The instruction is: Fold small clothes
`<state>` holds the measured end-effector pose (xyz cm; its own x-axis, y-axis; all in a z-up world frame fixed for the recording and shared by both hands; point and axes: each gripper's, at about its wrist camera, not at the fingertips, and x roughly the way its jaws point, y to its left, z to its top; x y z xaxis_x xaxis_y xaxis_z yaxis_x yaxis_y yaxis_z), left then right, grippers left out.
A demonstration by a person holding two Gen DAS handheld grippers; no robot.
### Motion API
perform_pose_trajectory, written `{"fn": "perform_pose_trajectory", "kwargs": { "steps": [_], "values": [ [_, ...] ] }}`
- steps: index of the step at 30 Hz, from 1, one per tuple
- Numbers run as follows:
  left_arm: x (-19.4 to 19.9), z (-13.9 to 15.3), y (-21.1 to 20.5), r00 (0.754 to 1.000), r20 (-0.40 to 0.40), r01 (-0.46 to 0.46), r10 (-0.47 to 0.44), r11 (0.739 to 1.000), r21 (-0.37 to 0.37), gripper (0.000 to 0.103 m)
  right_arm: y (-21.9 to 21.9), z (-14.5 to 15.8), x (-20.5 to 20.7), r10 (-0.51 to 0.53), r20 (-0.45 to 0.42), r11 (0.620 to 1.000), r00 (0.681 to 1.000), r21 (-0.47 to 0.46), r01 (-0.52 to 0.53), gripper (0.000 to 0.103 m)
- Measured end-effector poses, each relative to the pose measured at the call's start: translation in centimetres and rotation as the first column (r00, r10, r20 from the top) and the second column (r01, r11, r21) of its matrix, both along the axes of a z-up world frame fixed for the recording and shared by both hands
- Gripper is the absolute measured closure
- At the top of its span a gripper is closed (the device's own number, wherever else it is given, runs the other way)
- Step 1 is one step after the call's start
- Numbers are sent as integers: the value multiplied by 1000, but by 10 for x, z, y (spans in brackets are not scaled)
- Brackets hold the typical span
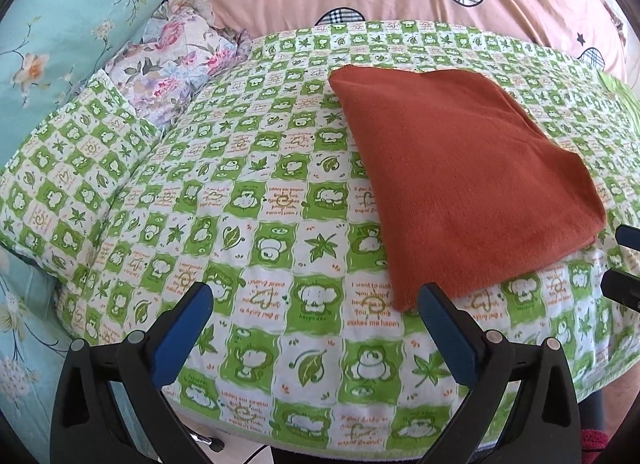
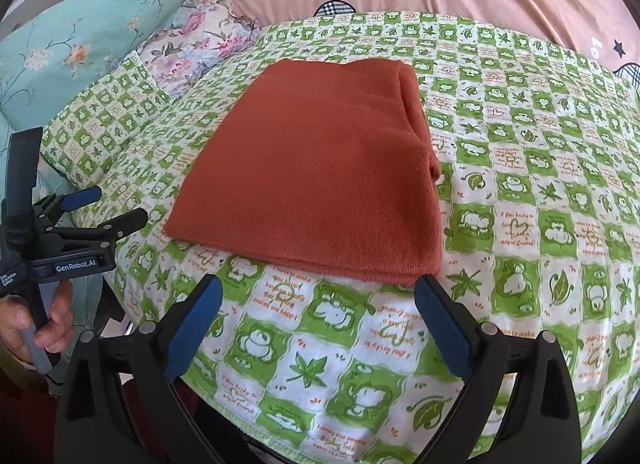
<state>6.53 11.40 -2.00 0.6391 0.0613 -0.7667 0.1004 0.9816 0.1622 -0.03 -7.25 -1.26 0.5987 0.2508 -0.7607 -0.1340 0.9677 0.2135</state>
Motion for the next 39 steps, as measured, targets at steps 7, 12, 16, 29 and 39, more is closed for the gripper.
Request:
{"fn": "perform_pose_trajectory", "kwargs": {
  "steps": [7, 12, 16, 29, 39],
  "values": [
    [15, 3, -10, 1000, 5, 13, -13, 1000, 11, 1, -4, 11, 27, 7, 25, 1000, 1000, 0, -7, 2],
    [25, 7, -21, 1000, 9, 29, -29, 999, 32, 1, -5, 14, 43, 21, 19, 1000, 1000, -2, -21, 1],
    [31, 8, -27, 999, 2, 39, -39, 998, 44, 1, -7, 15, 52, 23, 7, 1000, 1000, -6, -23, 0],
    [56, 10, -31, 999, -12, 44, -43, 998, 37, 1, -17, 21, 75, 16, -3, 1000, 1000, 0, -16, 0],
    [74, 5, -33, 998, -44, 40, -38, 998, 44, 1, -15, 20, 90, 20, -18, 1000, 1000, 0, -20, 0]
  ]
}}
